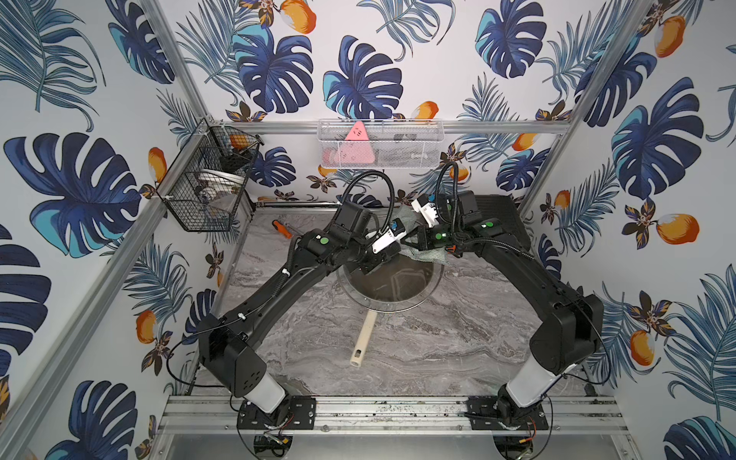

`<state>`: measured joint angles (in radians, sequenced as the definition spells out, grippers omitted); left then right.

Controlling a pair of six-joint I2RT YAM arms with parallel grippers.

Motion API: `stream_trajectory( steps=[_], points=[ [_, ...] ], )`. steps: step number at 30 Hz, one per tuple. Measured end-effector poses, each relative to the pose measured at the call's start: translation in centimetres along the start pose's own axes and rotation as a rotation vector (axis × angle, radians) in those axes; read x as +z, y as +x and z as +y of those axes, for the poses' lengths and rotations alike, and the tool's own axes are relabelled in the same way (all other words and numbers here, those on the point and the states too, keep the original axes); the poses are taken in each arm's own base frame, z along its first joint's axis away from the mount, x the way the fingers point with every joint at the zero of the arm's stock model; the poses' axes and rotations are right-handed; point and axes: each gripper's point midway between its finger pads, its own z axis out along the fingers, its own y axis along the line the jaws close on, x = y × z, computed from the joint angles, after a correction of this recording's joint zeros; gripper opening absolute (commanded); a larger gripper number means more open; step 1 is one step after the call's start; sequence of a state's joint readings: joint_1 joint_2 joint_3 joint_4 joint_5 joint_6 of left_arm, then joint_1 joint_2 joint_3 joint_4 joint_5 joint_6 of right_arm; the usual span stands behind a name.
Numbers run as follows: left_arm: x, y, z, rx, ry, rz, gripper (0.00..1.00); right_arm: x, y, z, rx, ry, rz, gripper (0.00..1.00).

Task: Wipe the pot lid with a cloth
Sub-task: Wipe the pot lid.

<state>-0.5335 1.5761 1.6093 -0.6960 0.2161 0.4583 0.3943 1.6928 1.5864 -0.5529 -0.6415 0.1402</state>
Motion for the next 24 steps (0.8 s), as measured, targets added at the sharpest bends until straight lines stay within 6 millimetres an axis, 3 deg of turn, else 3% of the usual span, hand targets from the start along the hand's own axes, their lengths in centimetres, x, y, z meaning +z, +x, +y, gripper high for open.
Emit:
stream_trajectory(
  steps=[14, 24],
  points=[
    [1.0, -0.6, 3.1, -0.056, -0.117, -0.004, 0.0, -2.4, 3.4, 0.0, 0.024, 0.045, 0.0, 0.0],
    [1.9, -1.0, 5.0, -0.134, -0.194, 0.001, 0.0, -7.7, 4.5, -1.6, 0.092, 0.22, -0.073, 0.0]
  ],
)
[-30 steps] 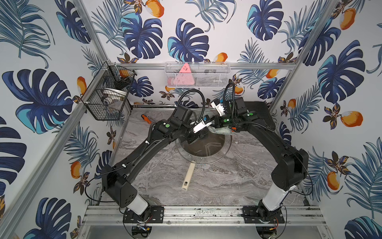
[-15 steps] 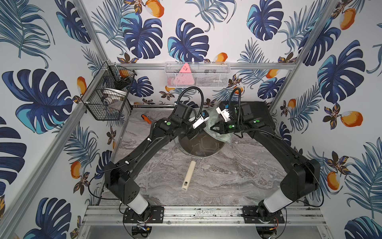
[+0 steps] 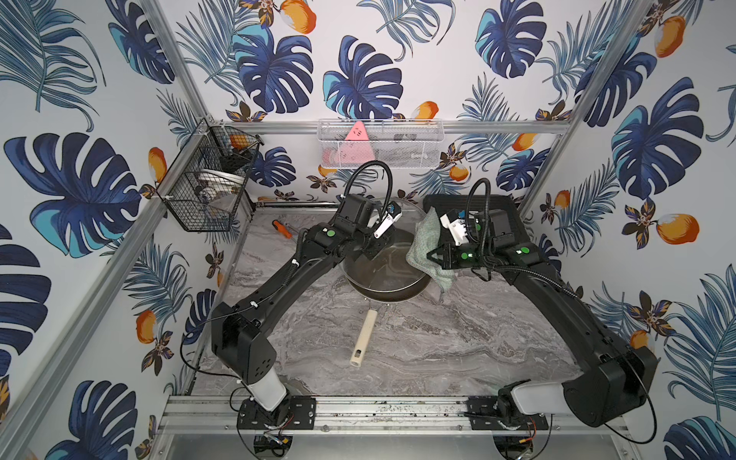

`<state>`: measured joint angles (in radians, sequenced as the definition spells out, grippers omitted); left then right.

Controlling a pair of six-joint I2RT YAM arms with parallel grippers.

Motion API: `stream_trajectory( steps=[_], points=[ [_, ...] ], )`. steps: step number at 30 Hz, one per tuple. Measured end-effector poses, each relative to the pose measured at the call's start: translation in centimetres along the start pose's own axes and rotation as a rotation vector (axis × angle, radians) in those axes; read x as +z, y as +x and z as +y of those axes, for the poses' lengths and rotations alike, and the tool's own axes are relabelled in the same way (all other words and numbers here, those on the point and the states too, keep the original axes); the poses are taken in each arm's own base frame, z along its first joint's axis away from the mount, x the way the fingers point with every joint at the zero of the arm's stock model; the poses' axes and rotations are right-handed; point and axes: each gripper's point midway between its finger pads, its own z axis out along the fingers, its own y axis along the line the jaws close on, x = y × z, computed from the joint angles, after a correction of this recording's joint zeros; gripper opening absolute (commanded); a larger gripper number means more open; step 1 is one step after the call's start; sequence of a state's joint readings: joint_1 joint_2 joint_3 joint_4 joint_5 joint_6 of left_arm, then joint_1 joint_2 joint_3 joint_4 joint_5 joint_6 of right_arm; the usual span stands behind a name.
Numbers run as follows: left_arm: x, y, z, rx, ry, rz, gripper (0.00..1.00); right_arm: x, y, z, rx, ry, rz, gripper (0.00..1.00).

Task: Wipe the pot lid with a cloth
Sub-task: Wipe the pot lid, then place the cleaning item at the center of the board.

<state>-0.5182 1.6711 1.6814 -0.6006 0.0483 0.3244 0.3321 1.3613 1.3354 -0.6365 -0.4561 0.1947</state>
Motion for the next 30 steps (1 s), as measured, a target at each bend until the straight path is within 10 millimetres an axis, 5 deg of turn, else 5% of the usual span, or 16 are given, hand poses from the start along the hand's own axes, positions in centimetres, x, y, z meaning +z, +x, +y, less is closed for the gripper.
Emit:
stream_trajectory(
  steps=[10, 20, 30],
  points=[
    [2.1, 0.7, -0.3, -0.107, -0.026, 0.059, 0.0, -2.6, 1.4, -5.1, 0.11, 0.243, 0.0, 0.0],
    [3.8, 1.4, -1.8, -0.127, 0.007, 0.11, 0.0, -2.5, 7.9, -10.1, 0.244, 0.376, 0.073, 0.0],
    [6.1, 2.7, -2.2, -0.136, 0.023, 0.16, 0.0, -1.8, 11.8, -14.3, 0.327, 0.483, 0.118, 0.0]
  ],
)
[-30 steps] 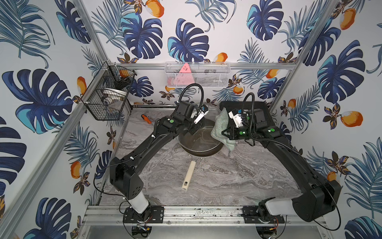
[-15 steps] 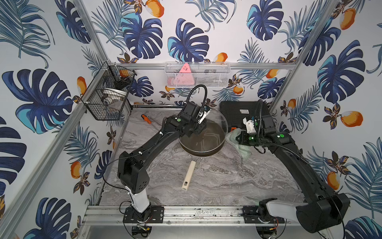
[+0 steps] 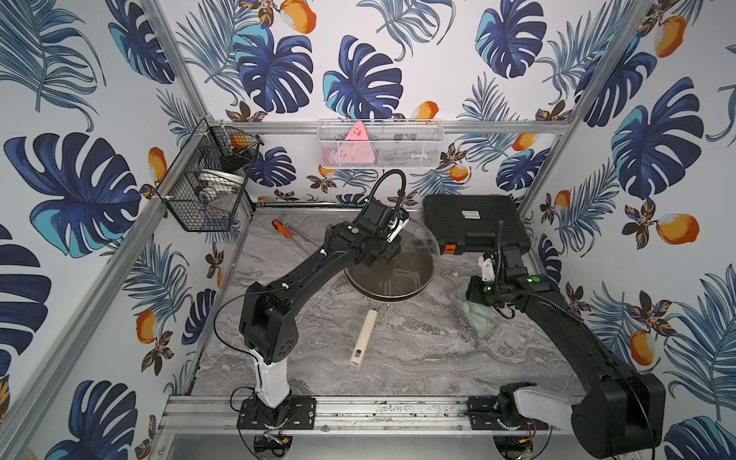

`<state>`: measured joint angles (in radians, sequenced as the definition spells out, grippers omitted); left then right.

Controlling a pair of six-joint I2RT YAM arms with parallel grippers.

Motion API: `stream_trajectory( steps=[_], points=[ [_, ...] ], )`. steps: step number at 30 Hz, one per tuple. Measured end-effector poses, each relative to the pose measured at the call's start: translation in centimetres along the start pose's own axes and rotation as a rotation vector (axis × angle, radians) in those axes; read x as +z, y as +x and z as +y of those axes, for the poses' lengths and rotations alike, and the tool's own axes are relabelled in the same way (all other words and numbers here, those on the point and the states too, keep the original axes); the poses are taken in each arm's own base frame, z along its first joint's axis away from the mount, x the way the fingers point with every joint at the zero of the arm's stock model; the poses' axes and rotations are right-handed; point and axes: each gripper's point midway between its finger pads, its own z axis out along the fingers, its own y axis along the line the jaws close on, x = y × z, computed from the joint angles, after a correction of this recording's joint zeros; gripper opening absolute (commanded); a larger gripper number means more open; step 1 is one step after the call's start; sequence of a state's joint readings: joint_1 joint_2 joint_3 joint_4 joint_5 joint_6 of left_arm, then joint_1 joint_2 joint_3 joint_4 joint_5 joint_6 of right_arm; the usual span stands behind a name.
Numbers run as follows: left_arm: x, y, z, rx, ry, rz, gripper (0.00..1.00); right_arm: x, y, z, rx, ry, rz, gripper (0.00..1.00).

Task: Wipe the pot lid with a cloth
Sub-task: Place the cleaning item at the center of the board.

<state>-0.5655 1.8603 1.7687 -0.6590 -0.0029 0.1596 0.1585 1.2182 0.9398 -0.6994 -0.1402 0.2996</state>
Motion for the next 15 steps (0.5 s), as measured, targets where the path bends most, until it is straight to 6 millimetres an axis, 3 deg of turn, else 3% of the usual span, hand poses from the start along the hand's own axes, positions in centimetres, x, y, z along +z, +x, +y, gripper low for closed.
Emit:
stream_trajectory(
  steps=[15],
  points=[
    [2.7, 1.2, 0.1, -0.013, -0.01, 0.061, 0.0, 3.7, 1.2, -3.0, 0.057, 0.086, 0.032, 0.0]
  ],
)
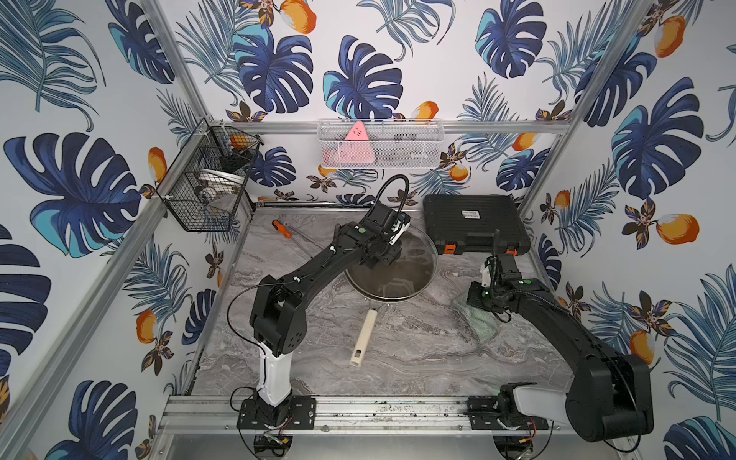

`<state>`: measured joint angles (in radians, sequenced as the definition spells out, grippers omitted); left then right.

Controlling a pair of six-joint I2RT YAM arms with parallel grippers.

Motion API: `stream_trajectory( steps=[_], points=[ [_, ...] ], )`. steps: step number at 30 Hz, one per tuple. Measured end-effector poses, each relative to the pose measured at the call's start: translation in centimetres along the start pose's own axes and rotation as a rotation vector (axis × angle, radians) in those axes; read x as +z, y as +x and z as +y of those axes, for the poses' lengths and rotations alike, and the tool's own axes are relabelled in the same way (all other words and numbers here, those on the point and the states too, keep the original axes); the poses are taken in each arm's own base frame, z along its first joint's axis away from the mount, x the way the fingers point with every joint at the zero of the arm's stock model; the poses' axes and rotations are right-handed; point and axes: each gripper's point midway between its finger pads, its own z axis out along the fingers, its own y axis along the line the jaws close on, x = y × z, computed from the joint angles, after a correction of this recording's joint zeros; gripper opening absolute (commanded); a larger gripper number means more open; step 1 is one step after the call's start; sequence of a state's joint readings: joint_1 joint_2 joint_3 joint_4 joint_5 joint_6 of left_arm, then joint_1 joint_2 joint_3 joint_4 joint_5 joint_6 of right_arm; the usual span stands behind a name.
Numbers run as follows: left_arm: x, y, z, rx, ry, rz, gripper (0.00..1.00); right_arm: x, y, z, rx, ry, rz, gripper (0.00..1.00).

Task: Wipe the pot lid with a cloth
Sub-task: Place the cleaning item at the center of the board, then place the pot lid on the cooking pot.

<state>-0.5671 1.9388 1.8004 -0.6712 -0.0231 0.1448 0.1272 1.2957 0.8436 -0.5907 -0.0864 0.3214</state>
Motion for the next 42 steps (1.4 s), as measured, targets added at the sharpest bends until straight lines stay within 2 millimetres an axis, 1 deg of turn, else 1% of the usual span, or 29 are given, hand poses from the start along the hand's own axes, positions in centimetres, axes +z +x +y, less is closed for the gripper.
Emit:
stream_trajectory(
  steps=[4, 5, 6, 7, 8, 9, 12, 15, 25, 29, 32, 36, 42],
  points=[
    [0.5, 0.3, 0.1, -0.011, -0.005, 0.012, 0.0, 1.2, 0.6, -0.8, 0.009, 0.025, 0.008, 0.01],
    [0.6, 0.3, 0.0, -0.011, -0.005, 0.014, 0.0, 1.5, 0.7, -1.0, 0.013, 0.032, 0.009, 0.04],
    [0.7, 0.4, 0.0, -0.012, -0.005, 0.017, 0.0, 1.7, 0.8, -1.1, 0.015, 0.034, 0.011, 0.09],
    [0.9, 0.5, 0.0, -0.012, -0.005, 0.02, 0.0, 2.0, 0.9, -1.2, 0.017, 0.035, 0.013, 0.25],
    [1.0, 0.6, 0.1, -0.015, -0.006, 0.024, 0.0, 2.2, 0.9, -1.3, 0.019, 0.039, 0.013, 0.71],
    [1.1, 0.7, 0.0, -0.015, -0.006, 0.027, 0.0, 2.4, 1.0, -1.4, 0.028, 0.041, 0.015, 1.0],
    [1.7, 1.0, 0.1, -0.014, -0.012, 0.04, 0.0, 2.7, 0.8, -1.6, 0.032, 0.048, 0.01, 1.0],
    [2.0, 1.2, 0.2, -0.013, -0.025, 0.051, 0.0, 2.4, 0.5, -1.6, 0.036, 0.049, -0.009, 1.0],
    [2.5, 1.0, 0.4, -0.016, -0.05, 0.055, 0.0, -0.1, -1.2, -1.1, 0.041, 0.033, -0.113, 1.0],
    [2.9, 0.9, 0.5, -0.027, -0.056, 0.058, 0.0, -0.8, -1.8, -1.1, 0.041, 0.041, -0.14, 1.0],
    [3.1, 1.1, 0.6, -0.028, -0.063, 0.062, 0.0, -0.7, -1.8, -1.5, 0.042, 0.061, -0.138, 1.0],
    [3.3, 1.2, 0.6, -0.031, -0.066, 0.068, 0.0, 0.0, -1.3, -2.0, 0.044, 0.089, -0.105, 1.0],
    [3.3, 1.2, 0.6, -0.036, -0.066, 0.068, 0.0, 0.6, -0.9, -2.3, 0.045, 0.102, -0.083, 1.0]
  ],
)
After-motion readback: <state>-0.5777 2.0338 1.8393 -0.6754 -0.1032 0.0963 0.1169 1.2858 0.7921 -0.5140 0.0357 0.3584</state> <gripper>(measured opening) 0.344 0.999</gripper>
